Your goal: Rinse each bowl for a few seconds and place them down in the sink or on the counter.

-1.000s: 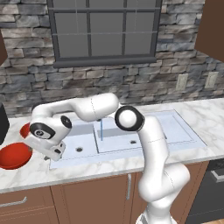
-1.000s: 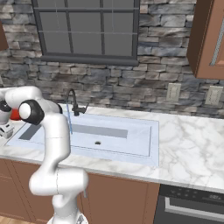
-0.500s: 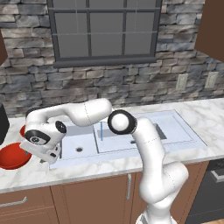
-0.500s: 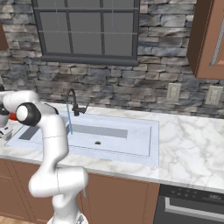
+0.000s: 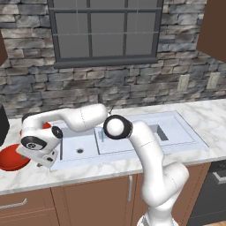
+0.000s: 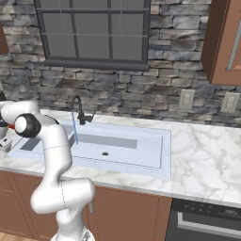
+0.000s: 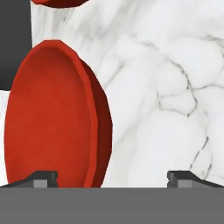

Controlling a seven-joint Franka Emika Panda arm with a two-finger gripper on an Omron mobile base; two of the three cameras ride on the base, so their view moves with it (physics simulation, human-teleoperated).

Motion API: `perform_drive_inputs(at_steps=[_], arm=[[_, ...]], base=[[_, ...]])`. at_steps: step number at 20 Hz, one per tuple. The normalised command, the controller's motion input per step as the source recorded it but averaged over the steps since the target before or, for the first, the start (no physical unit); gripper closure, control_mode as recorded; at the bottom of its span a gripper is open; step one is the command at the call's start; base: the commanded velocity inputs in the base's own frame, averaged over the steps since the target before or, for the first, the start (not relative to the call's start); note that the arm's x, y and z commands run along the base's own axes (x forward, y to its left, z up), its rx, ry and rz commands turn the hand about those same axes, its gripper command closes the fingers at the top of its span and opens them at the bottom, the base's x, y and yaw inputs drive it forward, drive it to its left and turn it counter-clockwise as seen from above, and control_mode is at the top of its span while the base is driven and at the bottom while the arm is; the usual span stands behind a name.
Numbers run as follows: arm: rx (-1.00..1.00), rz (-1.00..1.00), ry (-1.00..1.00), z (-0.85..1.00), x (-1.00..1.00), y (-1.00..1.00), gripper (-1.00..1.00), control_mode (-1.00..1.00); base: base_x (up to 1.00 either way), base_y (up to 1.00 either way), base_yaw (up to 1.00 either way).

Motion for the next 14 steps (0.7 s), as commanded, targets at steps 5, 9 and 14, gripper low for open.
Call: perform_drive_inputs(at_steps=[5, 9, 14], arm=[[-0.15, 0.0, 0.04, 0.19, 0.29, 0.25, -1.0, -1.0], [-0.15, 0.0, 0.05, 0.23, 0.34, 0.29, -1.0, -1.0], [-0.16, -0.01, 0.06, 0.22, 0.34, 0.32, -1.0, -1.0]], base=[[0.0, 0.0, 0.0], [0.0, 0.0, 0.0], [0.0, 0.0, 0.0]])
